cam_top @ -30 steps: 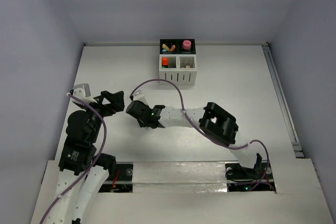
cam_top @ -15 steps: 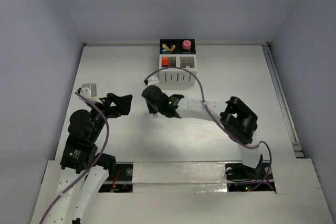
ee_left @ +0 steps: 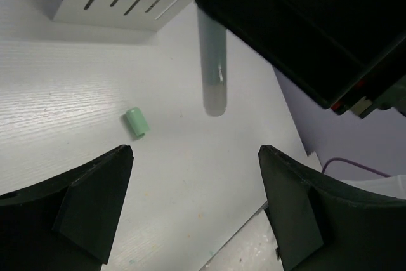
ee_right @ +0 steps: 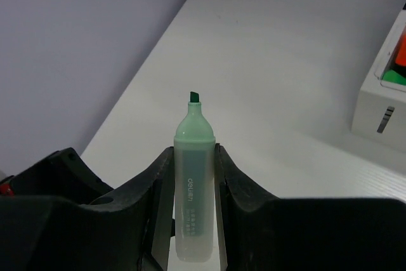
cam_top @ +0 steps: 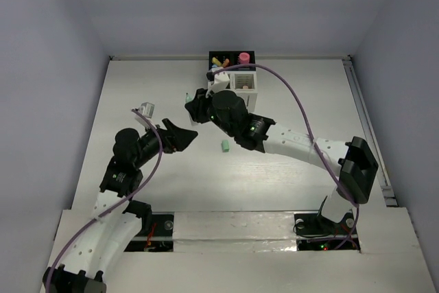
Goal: Sort the stationery into containers
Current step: Pick up the pen from the center of the board.
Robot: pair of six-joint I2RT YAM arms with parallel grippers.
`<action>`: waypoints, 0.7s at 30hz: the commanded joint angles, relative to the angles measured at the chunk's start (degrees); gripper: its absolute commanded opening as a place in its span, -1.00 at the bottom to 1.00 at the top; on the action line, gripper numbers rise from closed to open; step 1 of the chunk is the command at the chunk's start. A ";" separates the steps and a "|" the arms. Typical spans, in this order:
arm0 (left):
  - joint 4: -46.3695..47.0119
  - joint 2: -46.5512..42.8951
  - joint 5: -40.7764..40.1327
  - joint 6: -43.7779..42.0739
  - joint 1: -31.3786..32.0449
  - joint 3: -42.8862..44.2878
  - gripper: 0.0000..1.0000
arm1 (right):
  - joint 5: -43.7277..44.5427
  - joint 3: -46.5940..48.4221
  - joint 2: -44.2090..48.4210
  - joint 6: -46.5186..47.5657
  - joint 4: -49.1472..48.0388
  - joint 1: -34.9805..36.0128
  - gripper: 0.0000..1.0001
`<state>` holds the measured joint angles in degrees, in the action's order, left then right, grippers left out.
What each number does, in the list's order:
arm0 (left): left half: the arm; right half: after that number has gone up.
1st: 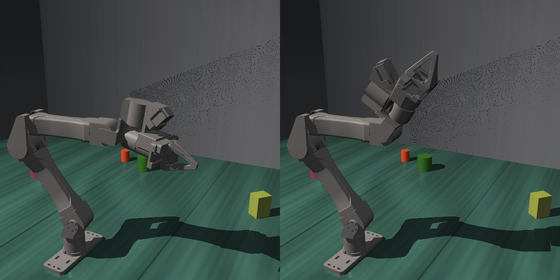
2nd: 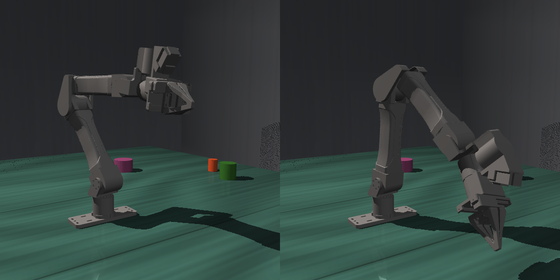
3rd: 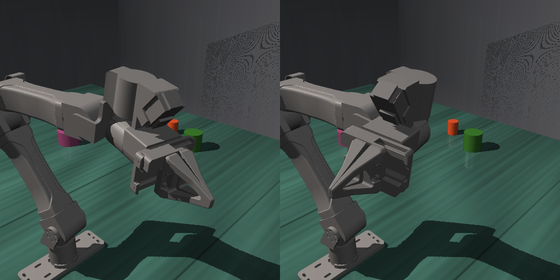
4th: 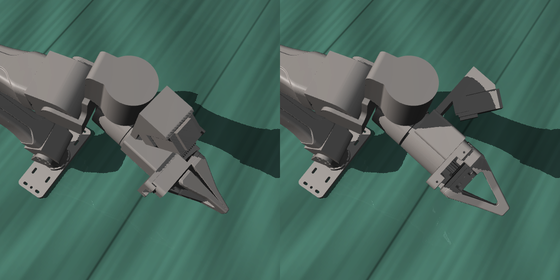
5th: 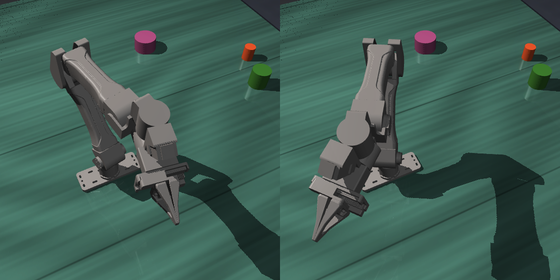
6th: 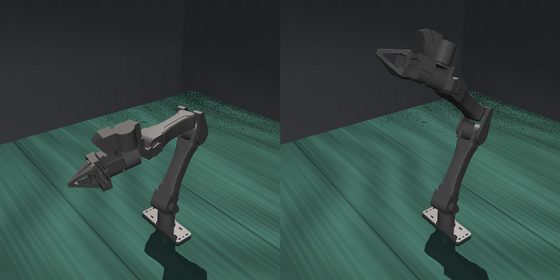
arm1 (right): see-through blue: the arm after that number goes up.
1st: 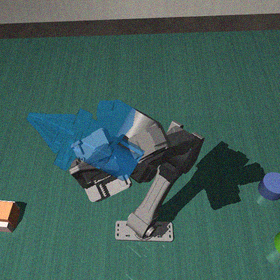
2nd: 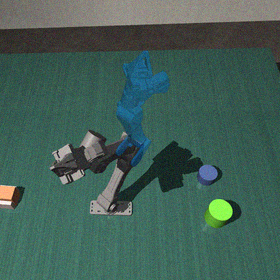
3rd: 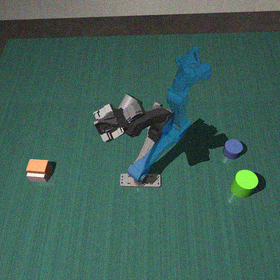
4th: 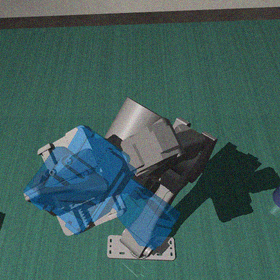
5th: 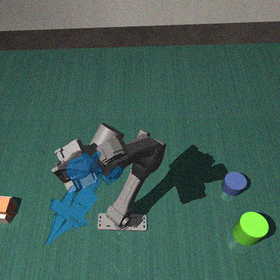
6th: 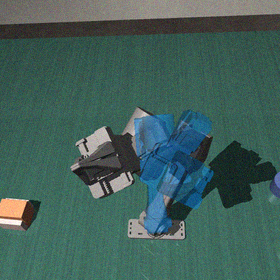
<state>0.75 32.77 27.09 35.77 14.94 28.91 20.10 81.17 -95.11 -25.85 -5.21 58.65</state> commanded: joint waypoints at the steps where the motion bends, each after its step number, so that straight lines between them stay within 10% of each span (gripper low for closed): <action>1: 11.63 1.41 3.85 4.31 0.44 -0.52 0.54 | -0.15 -1.36 -0.08 -1.05 -4.19 0.23 -1.00; 21: 17.70 7.74 -7.21 3.17 5.80 -0.69 -0.06 | -3.66 -4.17 1.15 -2.19 -5.16 1.82 -1.00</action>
<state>13.87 40.58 23.16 39.86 19.38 27.44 18.04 77.14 -95.39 -27.24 -7.27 59.59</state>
